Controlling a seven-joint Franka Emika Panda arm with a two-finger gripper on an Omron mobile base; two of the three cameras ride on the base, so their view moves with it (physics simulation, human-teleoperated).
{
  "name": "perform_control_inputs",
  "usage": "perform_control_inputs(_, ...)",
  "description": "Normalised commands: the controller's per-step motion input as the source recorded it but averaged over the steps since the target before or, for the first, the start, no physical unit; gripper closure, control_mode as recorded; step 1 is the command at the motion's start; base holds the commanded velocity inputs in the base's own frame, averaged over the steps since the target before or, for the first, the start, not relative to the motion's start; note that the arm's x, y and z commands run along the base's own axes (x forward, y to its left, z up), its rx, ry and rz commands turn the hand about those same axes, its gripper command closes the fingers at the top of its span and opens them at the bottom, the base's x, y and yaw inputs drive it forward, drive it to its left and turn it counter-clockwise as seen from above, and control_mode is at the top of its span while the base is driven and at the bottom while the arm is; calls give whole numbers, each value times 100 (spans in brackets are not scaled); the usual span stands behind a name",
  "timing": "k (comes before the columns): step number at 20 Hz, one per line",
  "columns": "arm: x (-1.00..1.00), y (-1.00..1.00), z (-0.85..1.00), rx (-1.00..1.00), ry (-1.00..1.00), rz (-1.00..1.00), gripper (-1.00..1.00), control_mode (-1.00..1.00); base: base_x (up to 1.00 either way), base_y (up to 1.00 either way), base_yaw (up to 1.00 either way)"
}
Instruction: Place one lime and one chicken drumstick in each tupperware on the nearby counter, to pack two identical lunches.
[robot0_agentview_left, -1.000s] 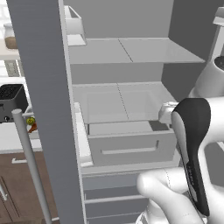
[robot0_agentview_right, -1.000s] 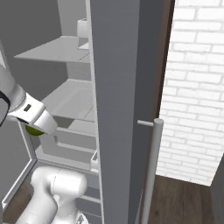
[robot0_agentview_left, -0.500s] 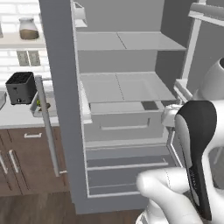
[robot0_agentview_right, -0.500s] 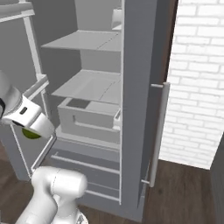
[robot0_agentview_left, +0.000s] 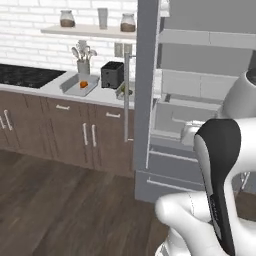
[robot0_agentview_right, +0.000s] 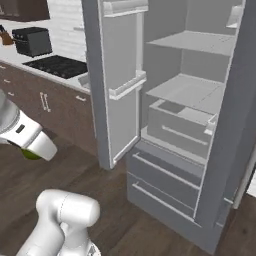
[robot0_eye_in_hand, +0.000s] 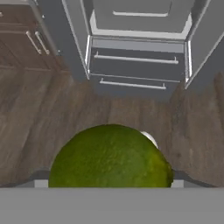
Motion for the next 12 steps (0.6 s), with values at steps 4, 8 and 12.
perform_control_inputs(4, 0, 0, 0, 0, 0, 0, 100, 100, -26, 90, 77)
perform_control_inputs(8, 0, 0, 0, 0, 0, 0, 100, 100, -4, 76, 75)
perform_control_inputs(12, 0, 0, 0, 0, 0, 0, 100, 100, 40, 18, 74)
